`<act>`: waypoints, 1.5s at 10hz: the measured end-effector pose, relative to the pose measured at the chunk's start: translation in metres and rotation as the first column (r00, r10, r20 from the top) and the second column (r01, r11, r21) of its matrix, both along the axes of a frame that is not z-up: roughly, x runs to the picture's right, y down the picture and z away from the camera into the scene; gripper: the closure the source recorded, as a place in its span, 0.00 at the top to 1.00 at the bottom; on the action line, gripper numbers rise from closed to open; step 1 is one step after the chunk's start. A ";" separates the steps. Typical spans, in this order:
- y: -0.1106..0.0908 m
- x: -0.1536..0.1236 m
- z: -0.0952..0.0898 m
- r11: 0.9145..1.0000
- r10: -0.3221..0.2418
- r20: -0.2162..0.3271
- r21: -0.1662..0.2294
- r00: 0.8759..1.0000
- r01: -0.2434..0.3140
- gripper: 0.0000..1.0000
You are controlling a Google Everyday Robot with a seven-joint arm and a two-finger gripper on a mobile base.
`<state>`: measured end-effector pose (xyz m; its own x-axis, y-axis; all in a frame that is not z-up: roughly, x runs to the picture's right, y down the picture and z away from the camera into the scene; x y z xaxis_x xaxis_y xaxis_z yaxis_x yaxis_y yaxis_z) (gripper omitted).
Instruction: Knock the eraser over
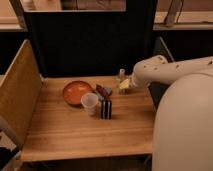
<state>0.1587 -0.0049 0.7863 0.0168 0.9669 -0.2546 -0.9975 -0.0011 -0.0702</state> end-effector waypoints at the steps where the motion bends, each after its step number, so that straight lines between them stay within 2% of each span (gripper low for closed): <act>1: 0.000 0.000 0.000 1.000 0.000 0.000 0.000 1.000 0.000 0.79; 13: 0.000 0.000 0.000 1.000 0.000 0.000 0.000 1.000 0.000 0.79; 14: 0.000 0.000 0.000 1.000 0.000 0.000 0.000 1.000 0.000 0.76; 15: 0.000 0.000 0.000 1.000 0.000 0.000 0.000 1.000 0.000 0.68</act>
